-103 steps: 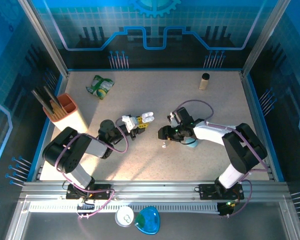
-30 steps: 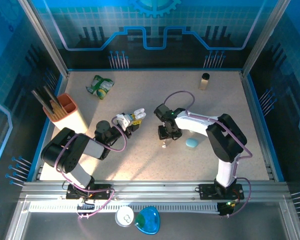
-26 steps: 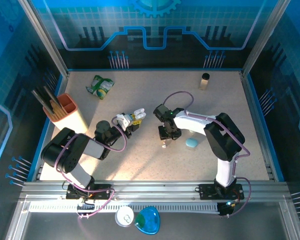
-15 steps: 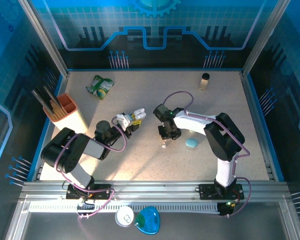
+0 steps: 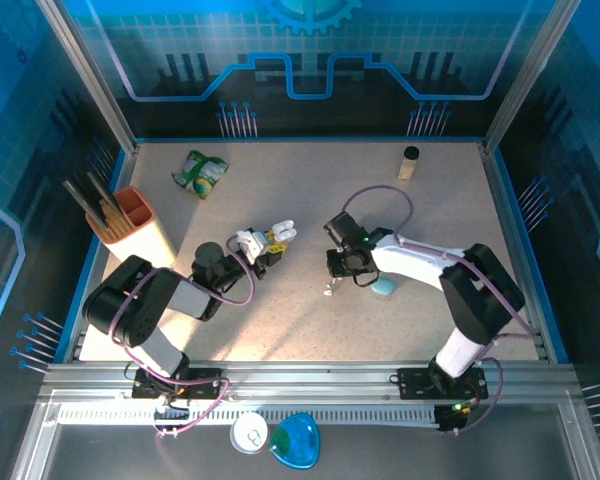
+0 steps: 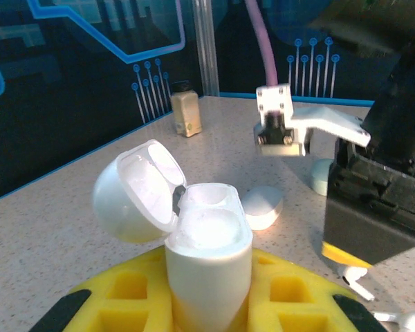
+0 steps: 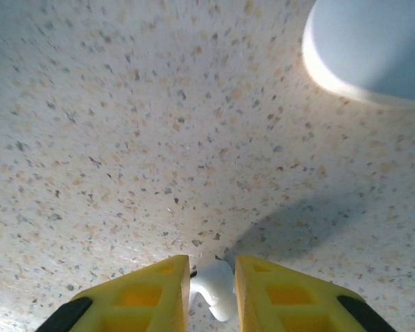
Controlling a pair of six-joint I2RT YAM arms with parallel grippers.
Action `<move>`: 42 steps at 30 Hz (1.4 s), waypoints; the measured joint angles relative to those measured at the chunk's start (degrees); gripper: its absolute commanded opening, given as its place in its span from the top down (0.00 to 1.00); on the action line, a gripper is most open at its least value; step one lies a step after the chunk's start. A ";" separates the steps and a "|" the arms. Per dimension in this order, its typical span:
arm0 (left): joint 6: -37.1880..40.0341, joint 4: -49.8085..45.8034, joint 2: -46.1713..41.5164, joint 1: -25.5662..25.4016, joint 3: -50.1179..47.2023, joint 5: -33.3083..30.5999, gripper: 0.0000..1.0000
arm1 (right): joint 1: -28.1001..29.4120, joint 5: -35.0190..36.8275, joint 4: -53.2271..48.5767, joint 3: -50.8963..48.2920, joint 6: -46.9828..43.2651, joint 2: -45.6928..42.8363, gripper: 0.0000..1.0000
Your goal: Insert wireless bluetooth earbuds into charging case
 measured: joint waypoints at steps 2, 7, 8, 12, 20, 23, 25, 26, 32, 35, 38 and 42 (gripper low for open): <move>0.00 -0.92 0.00 -1.11 0.33 0.00 1.00 | -0.15 0.22 3.41 -2.86 -0.02 -3.08 0.73; 0.00 -3.43 -0.02 -3.37 1.62 -0.13 1.00 | -1.07 0.26 8.33 -4.42 -0.37 -6.27 0.65; 0.00 -3.65 -0.02 -3.56 1.77 -0.22 1.00 | -1.38 0.17 8.61 -4.42 -0.35 -6.27 0.64; 0.00 -4.74 -0.04 -3.72 1.95 -0.44 1.00 | -2.49 -1.68 6.05 -3.41 -0.20 -5.18 0.61; -0.46 -4.98 -0.04 -3.72 1.95 -0.44 1.00 | -3.28 -7.45 -2.23 2.08 -0.24 2.62 0.60; -0.92 -4.98 -0.04 -3.72 1.95 -0.44 1.00 | -3.28 -8.85 -4.04 2.91 -0.26 4.83 0.61; -1.09 -4.98 -0.04 -3.72 1.95 -0.44 1.00 | -3.28 -9.66 -4.76 3.10 -0.44 5.90 0.62; -1.09 -4.98 -0.04 -3.72 1.95 -0.44 1.00 | -3.28 -9.88 -5.05 3.17 -0.48 6.38 0.62; -1.09 -4.98 -0.04 -3.72 1.95 -0.44 1.00 | -3.32 -10.97 -6.27 3.91 -1.07 6.93 0.67; -1.09 -4.98 -0.04 -3.72 1.95 -0.44 1.00 | -3.32 -10.99 -6.97 3.91 -1.46 6.93 0.70; -1.09 -4.98 -0.04 -3.72 1.95 -0.44 1.00 | -3.32 -10.99 -7.30 3.96 -1.57 6.93 0.71; -1.11 -4.98 -0.02 -3.72 2.01 -0.44 1.00 | -3.32 -10.95 -7.17 3.98 -1.53 6.91 0.72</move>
